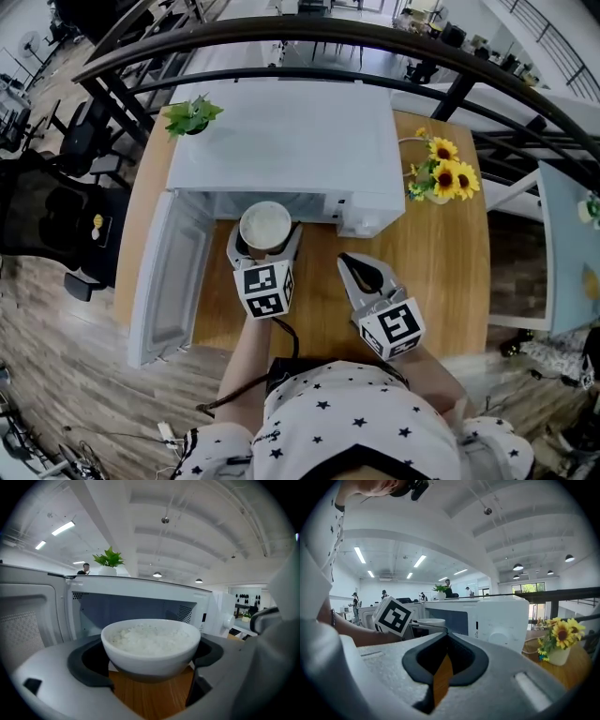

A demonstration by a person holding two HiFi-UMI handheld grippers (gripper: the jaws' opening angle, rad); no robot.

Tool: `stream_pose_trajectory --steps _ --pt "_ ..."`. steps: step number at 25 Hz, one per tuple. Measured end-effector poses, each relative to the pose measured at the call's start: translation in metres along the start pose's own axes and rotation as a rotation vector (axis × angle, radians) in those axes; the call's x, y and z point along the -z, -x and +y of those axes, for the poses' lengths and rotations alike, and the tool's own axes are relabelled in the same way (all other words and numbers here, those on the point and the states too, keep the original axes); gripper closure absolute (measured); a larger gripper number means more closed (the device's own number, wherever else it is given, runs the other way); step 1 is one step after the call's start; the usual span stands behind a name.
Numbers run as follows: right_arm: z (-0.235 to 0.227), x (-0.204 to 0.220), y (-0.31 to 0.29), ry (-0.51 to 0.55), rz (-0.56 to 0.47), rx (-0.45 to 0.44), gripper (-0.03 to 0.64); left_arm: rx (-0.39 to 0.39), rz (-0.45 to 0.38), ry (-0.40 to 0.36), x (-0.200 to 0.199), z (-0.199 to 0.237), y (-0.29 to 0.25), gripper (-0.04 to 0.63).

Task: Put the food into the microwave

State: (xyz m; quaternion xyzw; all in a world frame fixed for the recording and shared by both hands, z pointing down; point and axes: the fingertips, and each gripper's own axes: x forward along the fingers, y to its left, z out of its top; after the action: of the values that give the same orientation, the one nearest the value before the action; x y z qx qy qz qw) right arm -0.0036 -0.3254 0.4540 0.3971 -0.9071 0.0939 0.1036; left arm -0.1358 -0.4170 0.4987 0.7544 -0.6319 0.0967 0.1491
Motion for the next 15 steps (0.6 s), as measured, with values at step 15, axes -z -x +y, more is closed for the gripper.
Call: stream_pose_trajectory --steps 15 --pt "-0.008 0.016 -0.028 -0.015 0.058 -0.035 0.611 -0.017 0.056 -0.007 0.018 0.017 -0.064 0.103"
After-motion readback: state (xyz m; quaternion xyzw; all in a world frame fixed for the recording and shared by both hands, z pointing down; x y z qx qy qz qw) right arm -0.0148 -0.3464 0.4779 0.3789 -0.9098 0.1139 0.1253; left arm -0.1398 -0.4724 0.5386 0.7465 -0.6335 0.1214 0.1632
